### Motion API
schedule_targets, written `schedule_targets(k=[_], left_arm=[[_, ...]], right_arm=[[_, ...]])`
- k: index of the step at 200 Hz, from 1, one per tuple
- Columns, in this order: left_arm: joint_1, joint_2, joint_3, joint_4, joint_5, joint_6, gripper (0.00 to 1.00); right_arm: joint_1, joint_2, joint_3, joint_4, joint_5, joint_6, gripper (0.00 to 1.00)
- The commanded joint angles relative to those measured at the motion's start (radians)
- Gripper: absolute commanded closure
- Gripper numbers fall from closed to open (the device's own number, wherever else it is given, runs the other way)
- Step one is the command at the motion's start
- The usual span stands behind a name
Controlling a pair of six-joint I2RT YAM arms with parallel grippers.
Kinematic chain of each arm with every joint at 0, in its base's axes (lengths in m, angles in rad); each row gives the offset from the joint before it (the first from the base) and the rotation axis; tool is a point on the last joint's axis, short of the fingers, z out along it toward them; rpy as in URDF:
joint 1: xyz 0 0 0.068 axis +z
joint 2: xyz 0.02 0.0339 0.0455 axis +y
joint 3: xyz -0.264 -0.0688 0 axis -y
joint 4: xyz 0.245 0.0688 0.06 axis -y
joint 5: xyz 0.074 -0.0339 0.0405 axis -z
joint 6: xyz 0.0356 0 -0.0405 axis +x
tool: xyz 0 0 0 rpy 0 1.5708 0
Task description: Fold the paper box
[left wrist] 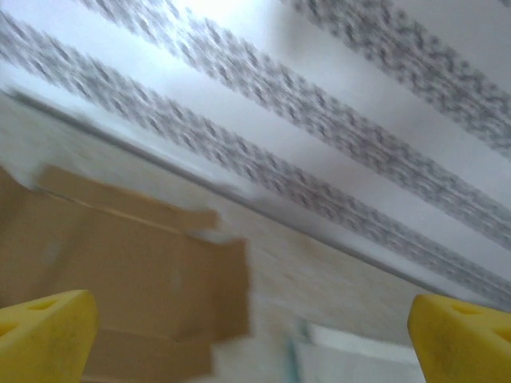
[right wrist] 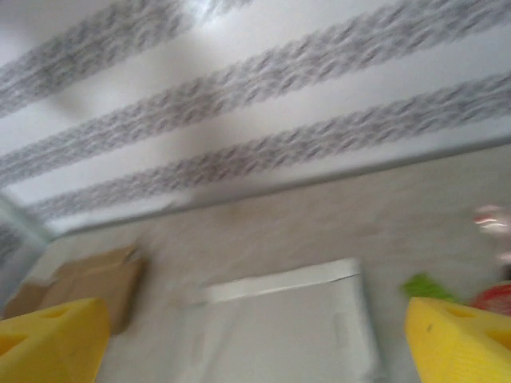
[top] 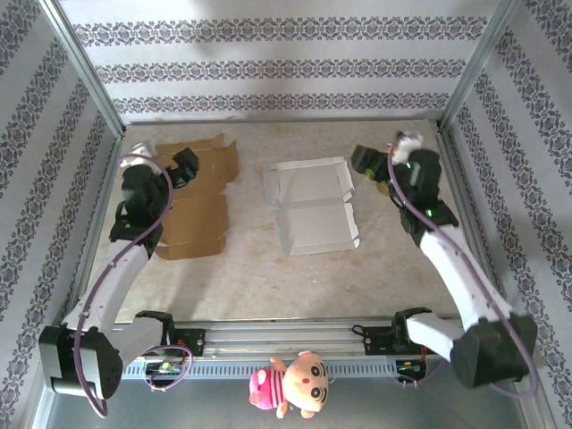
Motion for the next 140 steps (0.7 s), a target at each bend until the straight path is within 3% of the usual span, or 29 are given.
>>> schedule_targets(k=[1,23,43,60,80,110,140], left_arm=[[-0.181,0.105,0.117,-0.428,0.081,-0.156,0.01],[-0.341,0.227,0.217,-0.526,0.089,-0.167,0.01],[-0.381,0.316,0.232,-0.495,0.199,-0.218,0.03],[-0.388,0.375,0.22,-0.446,0.215,-0.236,0.07],[-0.387,0.485,0.301,-0.499,0.172,-0.181,0.09],[-0.387,0.63,0.412,-0.517,0.152,-0.119,0.15],[-0.385,0.704,0.459,-0.53,0.149,-0.093,0.15]], right_arm=[[0.095,0.186,0.201,-0.404,-0.178,-0.026,0.05],[0.153,0.389,0.41,-0.536,-0.135,-0.104,0.05],[0.155,0.548,0.565,-0.608,-0.107,-0.168,0.04],[0.118,0.693,0.681,-0.651,-0.06,-0.193,0.04],[0.064,0.853,0.821,-0.742,-0.015,-0.236,0.05],[-0.01,0.994,0.884,-0.755,0.134,-0.299,0.04],[-0.05,1.069,0.895,-0.775,0.099,-0.32,0.08]])
